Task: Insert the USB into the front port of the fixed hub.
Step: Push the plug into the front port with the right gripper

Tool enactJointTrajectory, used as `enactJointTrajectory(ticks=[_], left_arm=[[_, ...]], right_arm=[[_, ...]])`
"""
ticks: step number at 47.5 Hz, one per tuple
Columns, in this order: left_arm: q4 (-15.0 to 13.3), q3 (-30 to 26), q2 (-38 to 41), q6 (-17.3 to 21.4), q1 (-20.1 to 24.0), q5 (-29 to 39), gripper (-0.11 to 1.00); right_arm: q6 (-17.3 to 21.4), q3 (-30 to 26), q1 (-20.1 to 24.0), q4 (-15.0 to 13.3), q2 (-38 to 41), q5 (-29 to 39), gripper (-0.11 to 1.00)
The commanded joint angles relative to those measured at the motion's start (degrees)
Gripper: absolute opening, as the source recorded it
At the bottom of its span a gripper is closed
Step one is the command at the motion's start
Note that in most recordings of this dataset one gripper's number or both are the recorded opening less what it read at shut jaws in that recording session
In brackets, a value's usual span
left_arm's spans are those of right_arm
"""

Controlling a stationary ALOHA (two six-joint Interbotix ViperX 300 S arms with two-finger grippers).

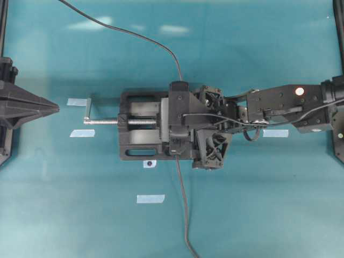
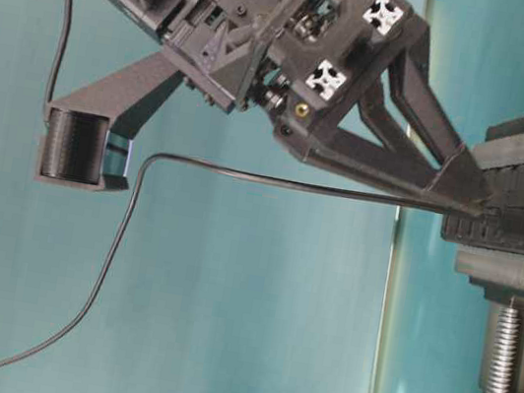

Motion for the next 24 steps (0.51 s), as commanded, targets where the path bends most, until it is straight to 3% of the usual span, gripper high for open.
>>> enactJointTrajectory(ticks=[1,24], left_arm=[[0.1,-0.7,0.1,-0.2,0.1,-0.6,0.00],[0.1,-0.8,-0.9,-0.6,0.1,-0.6,0.00]], right_arm=[[0.8,-1.0,0.2,0.1,-1.1,-0.5,0.70],[0.8,-0.3,0.2,0.1,-3.2,0.2,0.70]])
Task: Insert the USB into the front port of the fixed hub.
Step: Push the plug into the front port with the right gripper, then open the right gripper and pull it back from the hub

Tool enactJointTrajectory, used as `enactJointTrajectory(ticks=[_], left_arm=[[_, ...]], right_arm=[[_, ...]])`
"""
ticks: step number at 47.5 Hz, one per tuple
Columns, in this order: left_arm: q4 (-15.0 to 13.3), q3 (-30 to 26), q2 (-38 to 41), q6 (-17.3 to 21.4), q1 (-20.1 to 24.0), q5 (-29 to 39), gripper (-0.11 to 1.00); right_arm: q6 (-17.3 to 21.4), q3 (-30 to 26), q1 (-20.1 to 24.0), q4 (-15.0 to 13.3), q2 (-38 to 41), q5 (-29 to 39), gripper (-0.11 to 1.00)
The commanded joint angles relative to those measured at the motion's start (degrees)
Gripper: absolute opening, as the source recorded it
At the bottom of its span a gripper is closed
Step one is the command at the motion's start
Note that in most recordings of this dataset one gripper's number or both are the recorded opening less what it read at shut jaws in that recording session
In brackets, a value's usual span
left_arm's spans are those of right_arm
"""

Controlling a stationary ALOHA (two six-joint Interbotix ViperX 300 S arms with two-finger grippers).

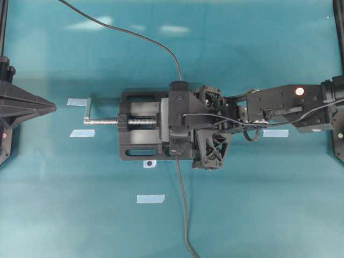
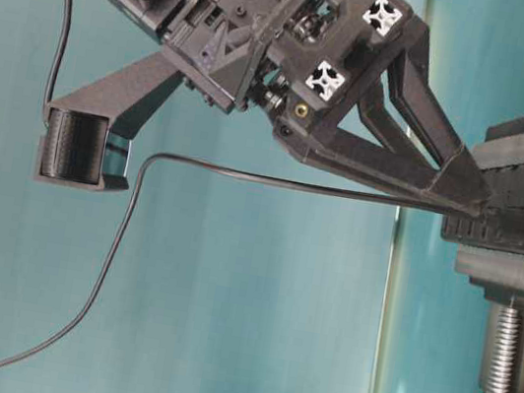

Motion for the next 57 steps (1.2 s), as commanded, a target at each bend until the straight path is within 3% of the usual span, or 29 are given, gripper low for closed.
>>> enactJointTrajectory(ticks=[1,57], left_arm=[[0.1,-0.9,0.4,0.0,0.0,-0.5,0.00],[0.1,0.3,-0.4,-0.2,0.0,-0.3,0.00]], right_arm=[[0.8,-0.1,0.2,0.2,-3.0,-0.2,0.70],[1.0,14.2,0.3,0.2,-16.3,-15.1,0.70]])
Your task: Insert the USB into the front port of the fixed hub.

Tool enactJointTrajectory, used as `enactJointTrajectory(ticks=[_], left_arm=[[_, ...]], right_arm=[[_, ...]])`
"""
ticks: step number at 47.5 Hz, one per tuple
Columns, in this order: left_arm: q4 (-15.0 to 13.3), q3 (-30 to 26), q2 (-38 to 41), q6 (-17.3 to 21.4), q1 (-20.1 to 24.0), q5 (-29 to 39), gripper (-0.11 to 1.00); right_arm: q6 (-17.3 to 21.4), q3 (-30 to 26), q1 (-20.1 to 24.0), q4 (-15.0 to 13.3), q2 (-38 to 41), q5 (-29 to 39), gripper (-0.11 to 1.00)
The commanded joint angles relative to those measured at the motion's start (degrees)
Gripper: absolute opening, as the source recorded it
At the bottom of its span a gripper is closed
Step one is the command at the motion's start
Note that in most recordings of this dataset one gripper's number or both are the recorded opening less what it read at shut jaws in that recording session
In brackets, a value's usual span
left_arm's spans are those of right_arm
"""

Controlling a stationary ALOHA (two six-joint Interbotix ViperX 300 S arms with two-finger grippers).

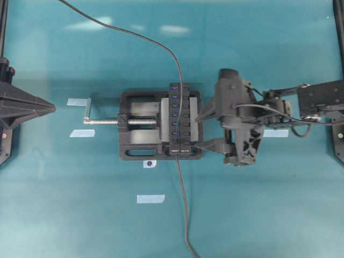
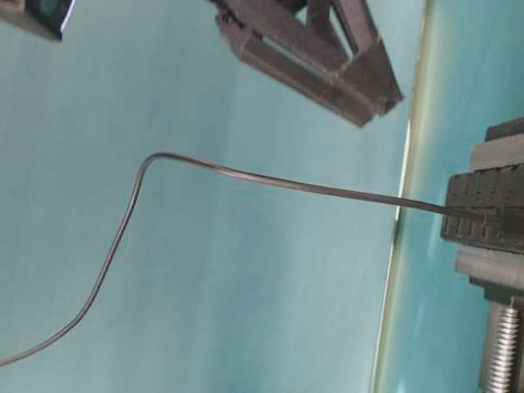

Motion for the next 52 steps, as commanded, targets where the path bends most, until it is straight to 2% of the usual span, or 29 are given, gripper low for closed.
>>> enactJointTrajectory(ticks=[1,15,37,52], left_arm=[[0.1,-0.5,0.4,-0.1,0.1,-0.4,0.00],[0.1,-0.4,0.3,-0.1,0.0,-0.3,0.00],[0.2,-0.4,0.2,0.1,0.0,-0.4,0.00],[0.1,-0.1,0.2,0.0,0.0,-0.4,0.00]], right_arm=[[1.0,0.4,0.3,0.2,-2.0,-2.4,0.70],[4.4,3.9,0.4,0.2,-4.0,-10.1,0.70],[4.2,6.8,0.4,-0.3,-4.5,-17.3,0.70],[4.2,7.2,0.5,-0.3,-4.4,-17.7,0.70]])
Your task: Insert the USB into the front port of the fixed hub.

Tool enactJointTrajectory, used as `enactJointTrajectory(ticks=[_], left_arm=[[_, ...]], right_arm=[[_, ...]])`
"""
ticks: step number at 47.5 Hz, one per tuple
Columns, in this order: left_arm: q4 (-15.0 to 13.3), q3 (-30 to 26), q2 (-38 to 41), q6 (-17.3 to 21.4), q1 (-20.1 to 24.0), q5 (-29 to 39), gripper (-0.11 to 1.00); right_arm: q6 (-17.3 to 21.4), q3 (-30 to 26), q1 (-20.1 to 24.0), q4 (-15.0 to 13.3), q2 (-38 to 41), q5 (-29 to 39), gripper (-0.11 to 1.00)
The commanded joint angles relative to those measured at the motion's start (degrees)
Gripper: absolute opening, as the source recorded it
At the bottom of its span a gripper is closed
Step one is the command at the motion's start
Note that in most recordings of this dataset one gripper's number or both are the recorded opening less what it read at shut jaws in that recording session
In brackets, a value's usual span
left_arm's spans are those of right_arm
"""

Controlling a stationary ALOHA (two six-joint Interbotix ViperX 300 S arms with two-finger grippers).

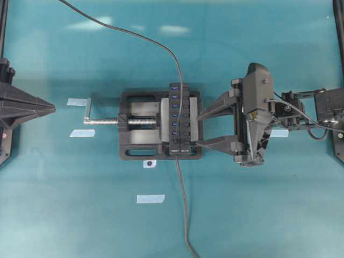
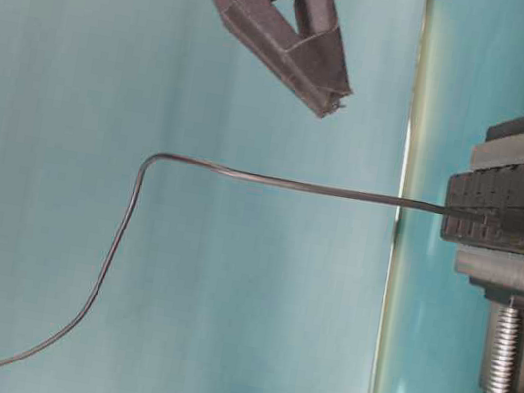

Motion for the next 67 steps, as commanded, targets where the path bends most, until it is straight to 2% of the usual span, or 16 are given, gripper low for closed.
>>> enactJointTrajectory(ticks=[1,23,53,67], left_arm=[[0.1,-0.5,0.3,0.0,0.1,-0.4,0.00],[0.2,-0.5,0.3,0.0,0.0,-0.4,0.00],[0.2,0.1,0.3,-0.1,0.0,-0.7,0.00],[0.2,1.7,0.3,-0.1,0.0,-2.9,0.00]], right_arm=[[0.5,-0.5,0.2,-0.1,-1.1,-0.5,0.70],[0.6,-0.4,0.2,-0.1,0.1,-0.9,0.70],[0.8,-0.5,0.3,0.0,1.9,-4.7,0.70],[0.9,-0.7,0.5,0.0,2.7,-4.7,0.70]])
